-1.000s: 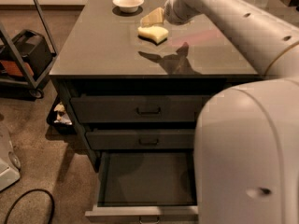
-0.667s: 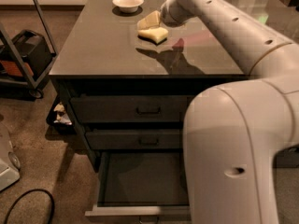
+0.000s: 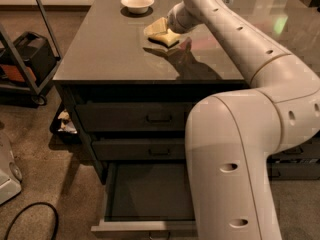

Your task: Place sponge into bottom drawer

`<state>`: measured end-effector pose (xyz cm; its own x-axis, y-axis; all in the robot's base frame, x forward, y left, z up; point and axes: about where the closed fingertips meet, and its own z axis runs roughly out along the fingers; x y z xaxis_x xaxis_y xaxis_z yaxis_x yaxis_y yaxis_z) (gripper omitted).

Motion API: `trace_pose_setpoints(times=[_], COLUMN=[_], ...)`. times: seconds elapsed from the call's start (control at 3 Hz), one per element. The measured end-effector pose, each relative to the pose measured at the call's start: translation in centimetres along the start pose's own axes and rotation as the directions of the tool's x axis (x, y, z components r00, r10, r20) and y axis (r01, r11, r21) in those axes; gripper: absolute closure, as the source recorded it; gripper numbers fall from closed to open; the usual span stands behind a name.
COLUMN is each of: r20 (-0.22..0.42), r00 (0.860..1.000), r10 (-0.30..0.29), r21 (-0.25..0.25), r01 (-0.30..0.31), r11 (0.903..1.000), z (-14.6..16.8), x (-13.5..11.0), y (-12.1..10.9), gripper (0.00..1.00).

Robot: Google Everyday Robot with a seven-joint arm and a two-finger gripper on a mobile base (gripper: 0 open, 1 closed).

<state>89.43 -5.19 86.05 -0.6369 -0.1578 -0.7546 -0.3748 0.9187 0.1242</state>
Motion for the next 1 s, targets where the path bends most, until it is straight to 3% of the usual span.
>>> trace_pose_setpoints(times=[0.33, 1.0], r20=[-0.022, -0.026], r00=[0.999, 0.993], r10=[-0.049, -0.115], r21=[-0.041, -0.074], r01=[0.048, 0.113], r11=[0.998, 0.9908], z=[1.6, 2.2], x=[0.3, 0.4], y=[1.5, 2.7], gripper=[0.04, 0.5])
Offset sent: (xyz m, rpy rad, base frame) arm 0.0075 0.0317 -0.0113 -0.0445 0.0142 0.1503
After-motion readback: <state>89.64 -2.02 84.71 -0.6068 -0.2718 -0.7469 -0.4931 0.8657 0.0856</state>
